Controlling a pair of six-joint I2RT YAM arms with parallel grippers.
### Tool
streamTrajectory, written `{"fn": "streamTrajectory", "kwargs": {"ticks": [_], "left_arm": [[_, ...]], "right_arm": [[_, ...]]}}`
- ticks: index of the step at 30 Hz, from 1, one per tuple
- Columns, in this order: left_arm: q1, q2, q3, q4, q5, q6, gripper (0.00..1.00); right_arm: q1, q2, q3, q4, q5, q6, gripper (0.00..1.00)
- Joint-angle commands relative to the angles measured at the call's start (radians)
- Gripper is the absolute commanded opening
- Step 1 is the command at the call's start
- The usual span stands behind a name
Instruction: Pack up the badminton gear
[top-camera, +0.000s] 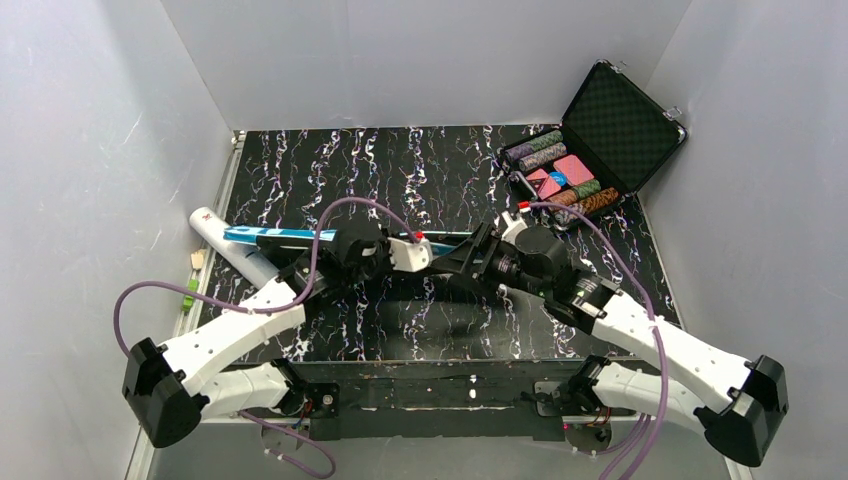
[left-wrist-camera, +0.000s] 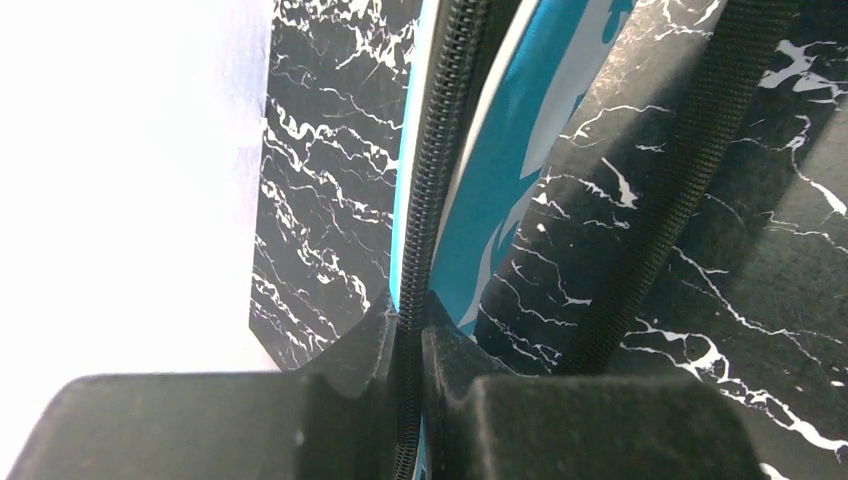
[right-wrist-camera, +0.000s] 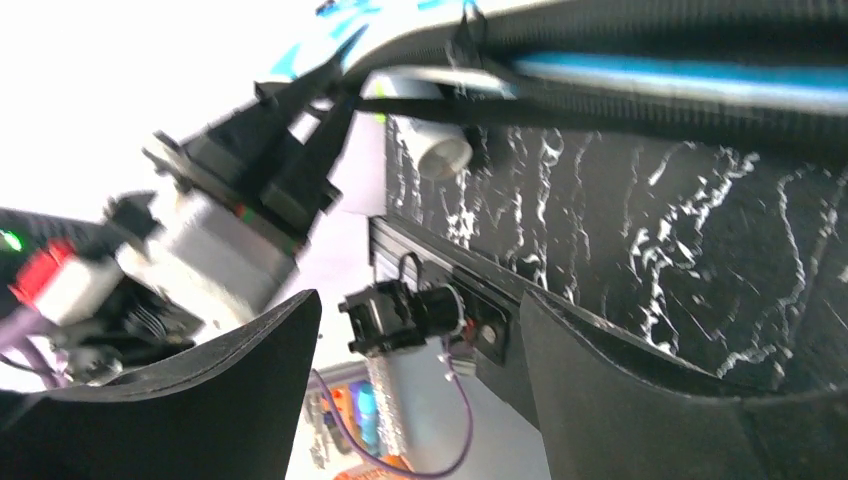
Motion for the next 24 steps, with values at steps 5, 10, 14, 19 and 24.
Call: {"fn": "streamTrajectory", "kwargs": {"ticks": [5,10,14,19,24], "left_arm": [[-0.087,-0.08,-0.063,0.171,-0.113,0.059,0.0],[-0.131,-0.09,-0.078,0.167,-0.127,0.056,0.0],[-0.172,-0.135,-0.11,0.167,-0.124,0.078,0.0],[-0.263,-0.218,-0.205,0.16,-0.092,0.122,0.0],[-0.303,-0.273,-0.233,0.148,-0.058,0.102,0.0]], "right_arm": [[-0.05,0.013,-0.125,0.333,0.038,0.22,0.81],[-0.079,-0.077,-0.196,0.209,0.218,0.338,0.76],[-0.086,-0.079,-0.203,0.044,0.302,0.419,0.76],[-0.146,-0.019,-0.19,0.031,0.289,0.43,0.72],[-0.149,0.028,-0.182,0.032,0.255,0.408,0.51]]}}
